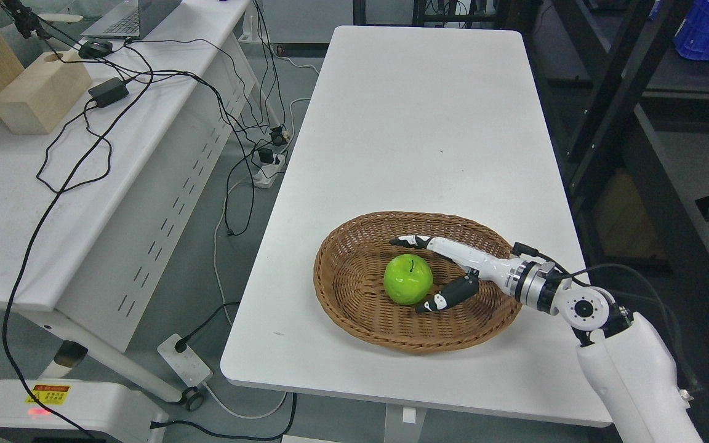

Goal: Place green apple on left shelf middle layer
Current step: 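Move the open right hand into the basket toward the green apple, then close the right hand around the green apple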

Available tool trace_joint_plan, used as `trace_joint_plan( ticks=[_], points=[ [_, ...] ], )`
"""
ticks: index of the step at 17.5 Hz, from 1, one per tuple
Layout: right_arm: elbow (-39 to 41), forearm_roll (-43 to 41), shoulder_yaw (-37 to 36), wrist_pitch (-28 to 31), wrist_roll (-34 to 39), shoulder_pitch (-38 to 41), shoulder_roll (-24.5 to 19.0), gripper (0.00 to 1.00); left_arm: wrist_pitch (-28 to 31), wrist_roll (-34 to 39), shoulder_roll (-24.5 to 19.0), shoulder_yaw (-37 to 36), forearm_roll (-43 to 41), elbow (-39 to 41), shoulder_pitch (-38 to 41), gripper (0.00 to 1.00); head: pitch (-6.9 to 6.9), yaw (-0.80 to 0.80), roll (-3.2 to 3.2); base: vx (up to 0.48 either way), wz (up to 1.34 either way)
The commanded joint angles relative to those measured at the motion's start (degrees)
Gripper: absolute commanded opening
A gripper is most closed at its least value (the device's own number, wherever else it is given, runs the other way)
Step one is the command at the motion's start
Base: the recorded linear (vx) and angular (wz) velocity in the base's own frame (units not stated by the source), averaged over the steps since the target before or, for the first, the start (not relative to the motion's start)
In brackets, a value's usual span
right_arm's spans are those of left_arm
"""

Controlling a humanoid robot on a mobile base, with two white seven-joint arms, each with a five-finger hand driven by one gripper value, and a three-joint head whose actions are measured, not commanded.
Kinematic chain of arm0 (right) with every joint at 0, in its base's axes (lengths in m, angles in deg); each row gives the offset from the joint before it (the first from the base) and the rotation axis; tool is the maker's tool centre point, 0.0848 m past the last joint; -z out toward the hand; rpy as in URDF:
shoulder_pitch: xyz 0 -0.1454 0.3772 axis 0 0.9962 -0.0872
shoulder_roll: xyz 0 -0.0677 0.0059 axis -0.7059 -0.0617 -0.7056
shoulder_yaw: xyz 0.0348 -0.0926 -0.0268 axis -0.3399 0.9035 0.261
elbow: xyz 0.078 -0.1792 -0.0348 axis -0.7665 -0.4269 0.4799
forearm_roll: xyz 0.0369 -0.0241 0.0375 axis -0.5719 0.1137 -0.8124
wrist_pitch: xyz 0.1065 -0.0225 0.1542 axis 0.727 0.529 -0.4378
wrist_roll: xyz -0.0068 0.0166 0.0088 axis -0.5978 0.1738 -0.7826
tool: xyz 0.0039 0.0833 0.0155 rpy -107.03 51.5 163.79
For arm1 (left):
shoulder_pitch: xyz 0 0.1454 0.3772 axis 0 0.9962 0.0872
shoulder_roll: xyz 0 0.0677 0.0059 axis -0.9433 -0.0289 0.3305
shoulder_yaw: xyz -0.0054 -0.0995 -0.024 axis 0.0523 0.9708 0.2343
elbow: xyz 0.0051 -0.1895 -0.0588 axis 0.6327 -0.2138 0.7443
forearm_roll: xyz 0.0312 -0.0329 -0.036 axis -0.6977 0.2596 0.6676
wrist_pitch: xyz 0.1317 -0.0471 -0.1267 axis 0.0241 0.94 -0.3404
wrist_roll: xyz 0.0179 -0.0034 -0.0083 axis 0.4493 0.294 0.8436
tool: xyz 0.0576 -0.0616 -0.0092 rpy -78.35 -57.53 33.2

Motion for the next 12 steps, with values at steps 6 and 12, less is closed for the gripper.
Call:
trace_joint_plan(
  ticks=[6,12],
  points=[
    [-1.60,1.70,-0.78,0.19,-0.83,-0.35,-5.38,0.99,0.04,0.02,-1.00,0.00,0.00,0.01,0.00,1.00,0.00,0.00,0.00,0.000,0.00],
    [-3.27,2.93,-0.78,-0.16,-1.35,0.44,-4.95,0.96,0.05,-0.06,-1.00,0.00,0.00,0.01,0.00,1.00,0.00,0.00,0.00,0.000,0.00]
  ],
)
